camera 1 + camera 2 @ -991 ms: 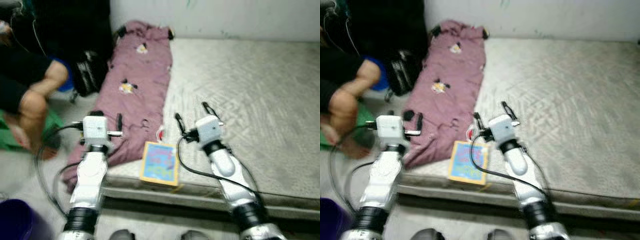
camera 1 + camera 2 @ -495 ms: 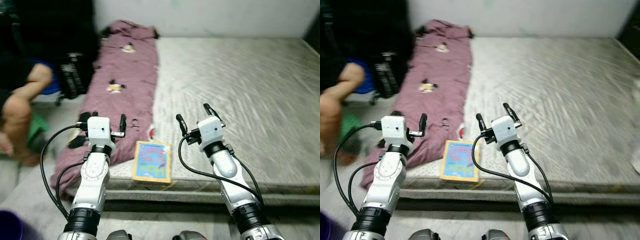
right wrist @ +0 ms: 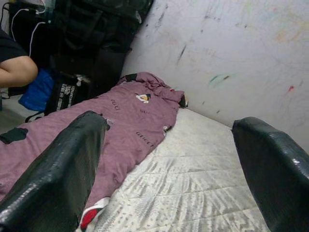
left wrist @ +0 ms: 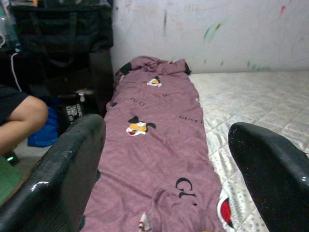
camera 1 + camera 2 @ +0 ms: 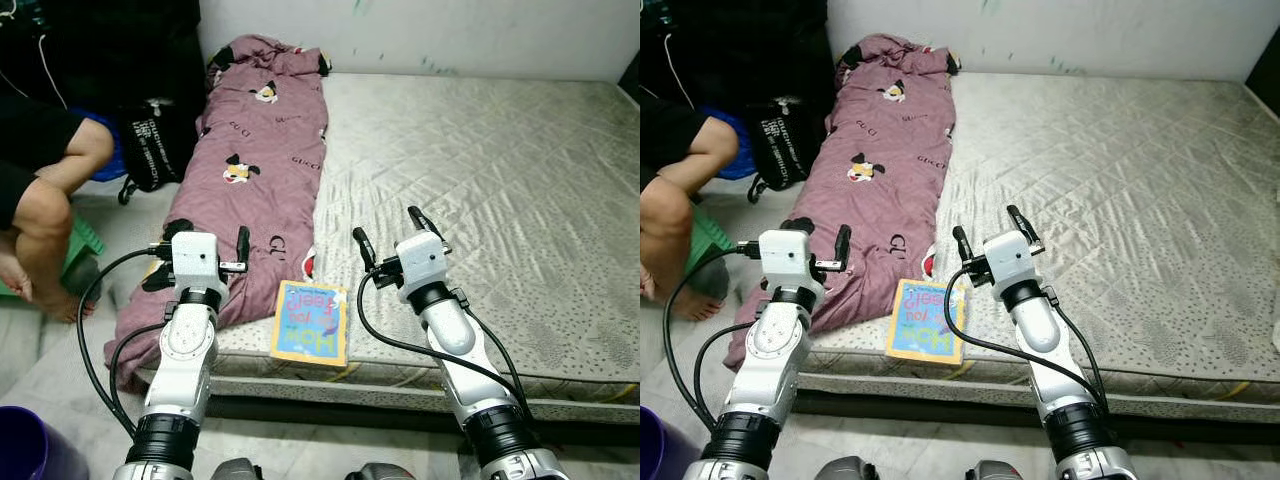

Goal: Clean up the room

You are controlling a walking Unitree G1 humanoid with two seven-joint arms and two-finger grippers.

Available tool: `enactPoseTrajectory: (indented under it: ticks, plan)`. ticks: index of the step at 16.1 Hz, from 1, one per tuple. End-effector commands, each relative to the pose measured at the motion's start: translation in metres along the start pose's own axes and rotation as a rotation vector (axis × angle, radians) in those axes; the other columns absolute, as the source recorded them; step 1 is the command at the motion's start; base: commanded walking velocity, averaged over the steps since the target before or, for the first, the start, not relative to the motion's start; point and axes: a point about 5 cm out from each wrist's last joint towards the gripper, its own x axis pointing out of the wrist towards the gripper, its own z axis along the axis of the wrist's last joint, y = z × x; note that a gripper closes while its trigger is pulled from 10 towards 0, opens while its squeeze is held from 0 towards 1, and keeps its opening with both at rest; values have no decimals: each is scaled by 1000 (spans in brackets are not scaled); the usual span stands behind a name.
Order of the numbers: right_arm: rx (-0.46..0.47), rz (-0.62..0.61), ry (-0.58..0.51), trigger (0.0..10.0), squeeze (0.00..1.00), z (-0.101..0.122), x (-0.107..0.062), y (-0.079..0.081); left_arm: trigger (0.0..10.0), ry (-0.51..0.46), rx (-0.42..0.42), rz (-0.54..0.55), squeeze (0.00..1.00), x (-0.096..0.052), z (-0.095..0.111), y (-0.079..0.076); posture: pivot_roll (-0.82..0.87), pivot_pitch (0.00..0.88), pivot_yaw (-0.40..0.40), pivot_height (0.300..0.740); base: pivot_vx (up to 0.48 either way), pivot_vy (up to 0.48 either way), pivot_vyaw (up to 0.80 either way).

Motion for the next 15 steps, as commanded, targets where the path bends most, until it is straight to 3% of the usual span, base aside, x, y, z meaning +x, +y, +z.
enactPoseTrajectory:
  ticks: [1,15]
  plan:
    - [-5,8,-4,10000,0,2,2,-1,10000,-4,-1,-1,0,1,1,1,-44,0,18,740,0,-281,0]
    - [-8,12,-12,10000,0,3,5,-3,10000,-6,-8,3,0,3,2,0,-42,0,11,740,0,-284,0]
